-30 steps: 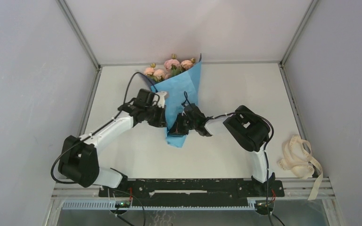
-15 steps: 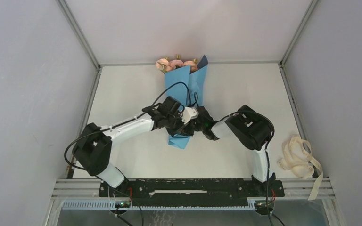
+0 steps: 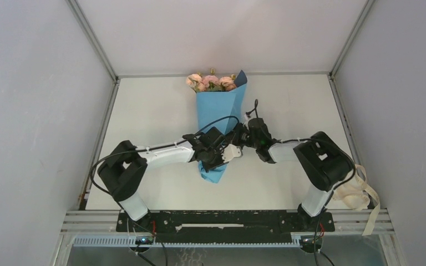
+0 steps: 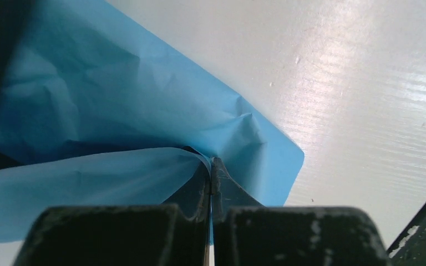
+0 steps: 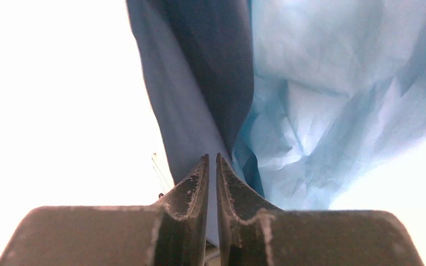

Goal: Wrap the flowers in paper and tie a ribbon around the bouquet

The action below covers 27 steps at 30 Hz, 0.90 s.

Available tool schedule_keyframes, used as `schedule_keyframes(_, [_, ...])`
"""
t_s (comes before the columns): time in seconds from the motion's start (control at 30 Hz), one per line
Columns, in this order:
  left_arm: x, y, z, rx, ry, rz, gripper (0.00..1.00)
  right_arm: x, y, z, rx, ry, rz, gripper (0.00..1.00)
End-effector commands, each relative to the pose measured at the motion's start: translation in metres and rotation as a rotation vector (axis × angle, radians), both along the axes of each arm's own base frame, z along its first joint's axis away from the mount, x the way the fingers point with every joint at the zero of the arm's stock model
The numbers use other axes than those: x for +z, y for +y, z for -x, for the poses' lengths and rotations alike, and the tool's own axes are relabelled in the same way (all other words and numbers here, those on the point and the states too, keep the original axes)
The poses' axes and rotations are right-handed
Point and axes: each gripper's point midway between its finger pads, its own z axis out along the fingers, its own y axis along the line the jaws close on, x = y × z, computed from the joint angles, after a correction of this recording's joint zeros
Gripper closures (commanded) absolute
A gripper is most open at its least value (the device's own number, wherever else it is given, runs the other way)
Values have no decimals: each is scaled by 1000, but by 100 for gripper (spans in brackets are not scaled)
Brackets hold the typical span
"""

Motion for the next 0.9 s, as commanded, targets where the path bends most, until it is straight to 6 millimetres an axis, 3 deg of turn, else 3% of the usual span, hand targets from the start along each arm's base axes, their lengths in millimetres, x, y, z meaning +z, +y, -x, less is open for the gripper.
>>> schedule_keyframes(0.0, [-13,5,11,-85,3,-106,100,17,-29,-4,-24,-67,58,80])
schedule_keyframes(0.07, [-15,6,11,-91,1,-120,100,25,-47,-4,-28,-106,101,72])
schedule_keyframes(0.17, [-17,6,12,-96,8,-130,100,47,-64,-7,0,-209,147,51])
schedule_keyframes(0.3, [-18,4,13,-100,14,-130,100,66,-75,-17,18,-265,133,38])
schedule_keyframes(0.4, [-18,3,12,-101,14,-133,100,76,-64,-31,51,-279,110,34])
schedule_keyframes(0.67, [-19,4,12,-105,10,-141,100,47,-44,-71,65,-205,150,35])
schedule_keyframes(0.73, [-19,4,13,-105,13,-143,100,43,-39,-75,86,-197,140,37])
schedule_keyframes(0.77, [-19,4,13,-107,15,-143,100,43,-36,-76,99,-200,125,44])
schedule_keyframes(0.8, [-19,5,14,-107,15,-144,100,44,-33,-75,117,-199,104,56])
schedule_keyframes(0.87, [-17,6,15,-105,21,-147,100,44,-29,-72,145,-195,78,91])
